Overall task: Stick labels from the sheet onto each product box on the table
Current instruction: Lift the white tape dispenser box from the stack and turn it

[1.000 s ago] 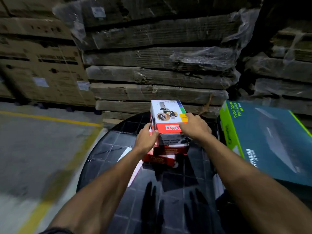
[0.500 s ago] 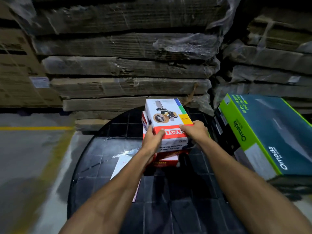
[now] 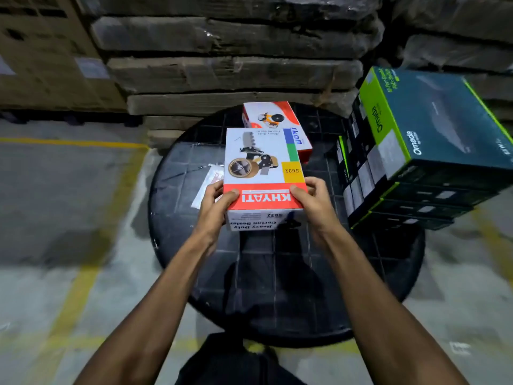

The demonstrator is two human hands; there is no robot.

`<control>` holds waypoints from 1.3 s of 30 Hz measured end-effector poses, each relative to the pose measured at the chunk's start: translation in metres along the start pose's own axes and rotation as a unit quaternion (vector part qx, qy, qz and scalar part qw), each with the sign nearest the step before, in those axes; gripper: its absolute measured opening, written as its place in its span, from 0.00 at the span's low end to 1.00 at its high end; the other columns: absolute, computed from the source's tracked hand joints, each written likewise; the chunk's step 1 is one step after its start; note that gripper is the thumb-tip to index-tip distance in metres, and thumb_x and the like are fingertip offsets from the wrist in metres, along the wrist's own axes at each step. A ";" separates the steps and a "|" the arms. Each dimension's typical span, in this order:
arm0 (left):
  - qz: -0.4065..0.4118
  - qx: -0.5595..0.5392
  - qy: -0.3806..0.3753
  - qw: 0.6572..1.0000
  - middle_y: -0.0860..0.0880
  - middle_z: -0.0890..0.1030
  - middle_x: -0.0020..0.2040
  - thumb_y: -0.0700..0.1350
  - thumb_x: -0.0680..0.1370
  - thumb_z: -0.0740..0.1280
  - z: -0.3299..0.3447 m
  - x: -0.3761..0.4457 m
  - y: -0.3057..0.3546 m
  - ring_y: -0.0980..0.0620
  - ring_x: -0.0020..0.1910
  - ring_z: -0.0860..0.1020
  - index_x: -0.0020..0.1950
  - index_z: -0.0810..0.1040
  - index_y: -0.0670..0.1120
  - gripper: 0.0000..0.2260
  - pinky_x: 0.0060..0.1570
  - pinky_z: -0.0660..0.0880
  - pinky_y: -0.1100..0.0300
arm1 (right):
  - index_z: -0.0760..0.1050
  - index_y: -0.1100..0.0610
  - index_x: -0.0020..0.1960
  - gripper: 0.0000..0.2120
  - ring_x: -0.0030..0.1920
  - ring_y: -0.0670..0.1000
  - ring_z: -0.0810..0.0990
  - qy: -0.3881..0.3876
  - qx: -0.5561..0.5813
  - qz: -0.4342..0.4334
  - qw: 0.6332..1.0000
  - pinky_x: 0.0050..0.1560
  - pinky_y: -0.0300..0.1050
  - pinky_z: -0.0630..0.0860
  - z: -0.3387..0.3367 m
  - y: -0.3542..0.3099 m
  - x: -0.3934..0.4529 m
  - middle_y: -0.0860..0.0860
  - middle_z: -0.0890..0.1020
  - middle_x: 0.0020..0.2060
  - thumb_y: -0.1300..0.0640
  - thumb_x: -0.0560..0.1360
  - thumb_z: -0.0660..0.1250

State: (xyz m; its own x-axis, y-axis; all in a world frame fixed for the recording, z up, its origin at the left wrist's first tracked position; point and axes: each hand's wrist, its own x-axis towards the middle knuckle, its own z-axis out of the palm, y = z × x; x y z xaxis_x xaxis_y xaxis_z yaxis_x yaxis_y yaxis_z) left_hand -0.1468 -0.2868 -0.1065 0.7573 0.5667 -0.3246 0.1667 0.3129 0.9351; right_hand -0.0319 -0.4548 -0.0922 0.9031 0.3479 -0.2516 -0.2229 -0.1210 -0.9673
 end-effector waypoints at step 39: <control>0.290 0.303 -0.058 0.906 0.56 0.72 0.68 0.56 0.64 0.79 -0.111 -0.075 -0.023 0.54 0.66 0.73 0.71 0.64 0.60 0.40 0.60 0.74 0.51 | 0.73 0.52 0.64 0.23 0.59 0.51 0.81 -0.135 -0.136 -0.120 0.974 0.57 0.45 0.79 0.020 0.053 -0.091 0.49 0.80 0.57 0.61 0.72 0.75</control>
State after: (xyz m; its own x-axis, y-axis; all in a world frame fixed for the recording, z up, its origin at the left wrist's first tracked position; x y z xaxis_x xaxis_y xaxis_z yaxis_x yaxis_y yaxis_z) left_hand -0.2774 -0.2523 -0.1196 0.8838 0.4067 0.2313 0.0079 -0.5073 0.8617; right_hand -0.1332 -0.4742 -0.1216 0.7792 0.6245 -0.0533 0.1222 -0.2348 -0.9643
